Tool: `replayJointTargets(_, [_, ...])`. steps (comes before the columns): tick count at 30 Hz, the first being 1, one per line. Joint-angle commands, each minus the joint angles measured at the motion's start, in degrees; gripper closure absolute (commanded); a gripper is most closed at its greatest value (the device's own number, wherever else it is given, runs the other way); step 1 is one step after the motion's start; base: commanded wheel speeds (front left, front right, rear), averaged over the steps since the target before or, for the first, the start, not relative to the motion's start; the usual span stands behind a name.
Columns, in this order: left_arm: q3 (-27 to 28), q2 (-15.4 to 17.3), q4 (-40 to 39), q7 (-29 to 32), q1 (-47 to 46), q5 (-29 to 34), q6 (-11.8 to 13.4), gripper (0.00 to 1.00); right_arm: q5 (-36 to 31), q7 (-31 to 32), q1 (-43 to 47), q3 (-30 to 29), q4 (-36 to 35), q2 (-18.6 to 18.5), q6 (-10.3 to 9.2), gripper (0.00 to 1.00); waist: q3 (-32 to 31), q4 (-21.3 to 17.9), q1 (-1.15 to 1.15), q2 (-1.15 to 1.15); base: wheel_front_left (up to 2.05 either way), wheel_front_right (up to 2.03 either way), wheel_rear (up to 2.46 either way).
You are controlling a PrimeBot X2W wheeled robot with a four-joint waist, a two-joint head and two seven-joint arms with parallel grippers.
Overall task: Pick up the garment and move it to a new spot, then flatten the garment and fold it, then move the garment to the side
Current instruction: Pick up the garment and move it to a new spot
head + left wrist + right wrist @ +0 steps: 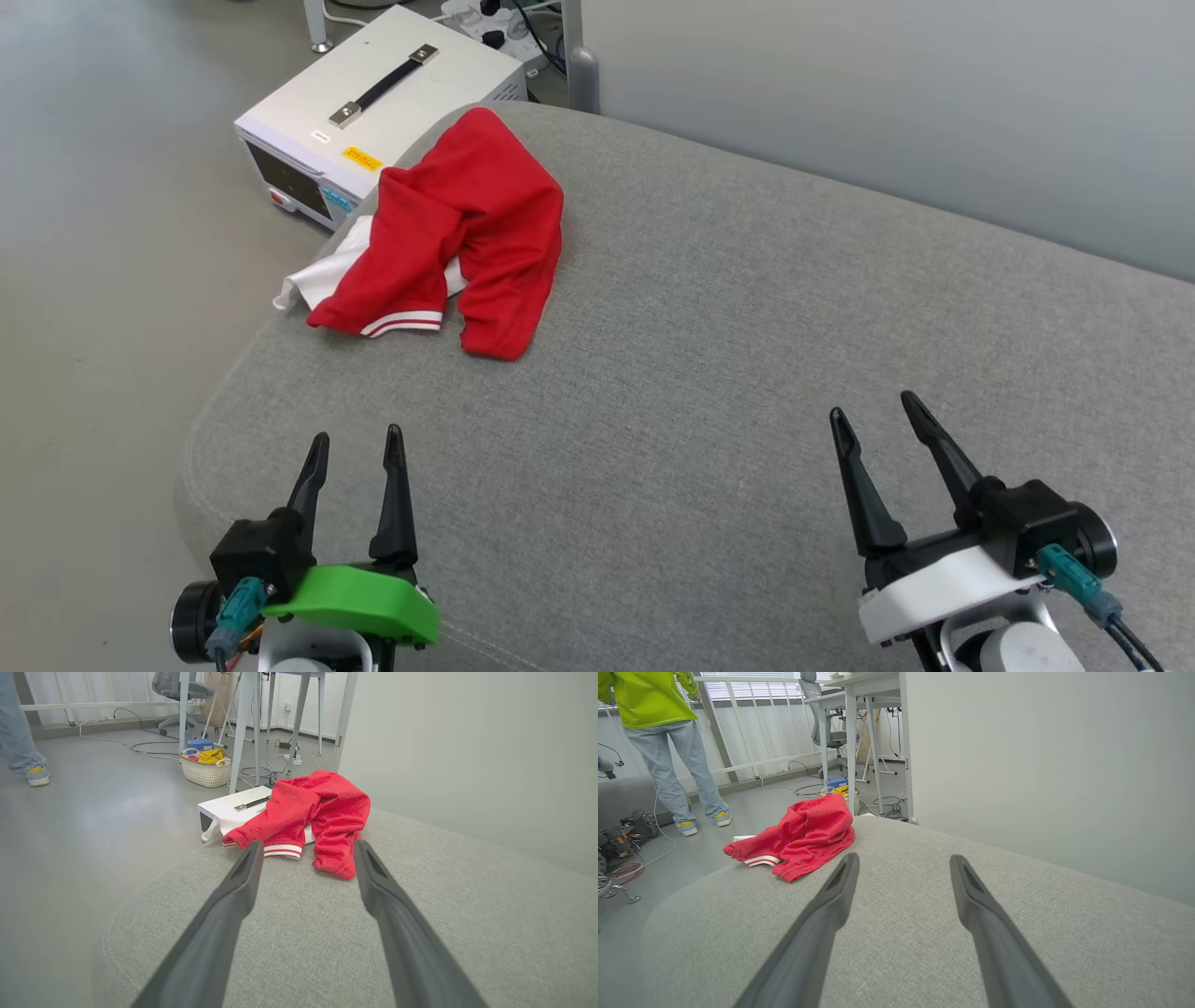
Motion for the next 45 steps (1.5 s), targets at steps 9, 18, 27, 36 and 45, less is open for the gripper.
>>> replayJointTargets(9, [2.39,2.13,9.70,-0.34,-11.23,-0.23,-3.92,0.00,-1.51,-0.34,-4.00,0.11,-1.96,-3.59,-0.04,0.00,10.83,-6.48,0.00,-0.01,0.00,0.00,0.00])
replayJointTargets(18, [1.56,14.09,20.86,9.32,-30.01,-4.14,-5.75,0.00,-2.11,-0.34,-7.02,0.16,-4.25,-6.26,-0.04,0.00,19.81,-11.53,0.00,-0.01,0.00,0.00,0.00])
replayJointTargets(27, [-9.23,25.83,28.24,25.89,-41.38,-14.93,-5.89,0.00,-2.31,-0.29,-9.43,-0.10,-5.37,-6.51,-0.04,0.00,26.23,-15.42,0.00,-0.01,0.00,0.00,0.00])
replayJointTargets(36, [-11.31,30.12,37.42,24.76,-45.65,-16.17,-5.90,0.00,-2.65,-0.32,-10.46,0.38,-4.99,-6.63,-0.04,0.00,28.42,-16.53,0.00,-0.01,0.00,0.00,0.00])
replayJointTargets(45, [-13.98,30.90,42.74,19.32,-47.05,-16.63,-5.91,1.00,-2.94,-0.33,-10.53,0.25,-4.04,-6.39,-0.04,0.00,26.23,-15.56,0.00,-0.01,0.00,0.00,0.00])
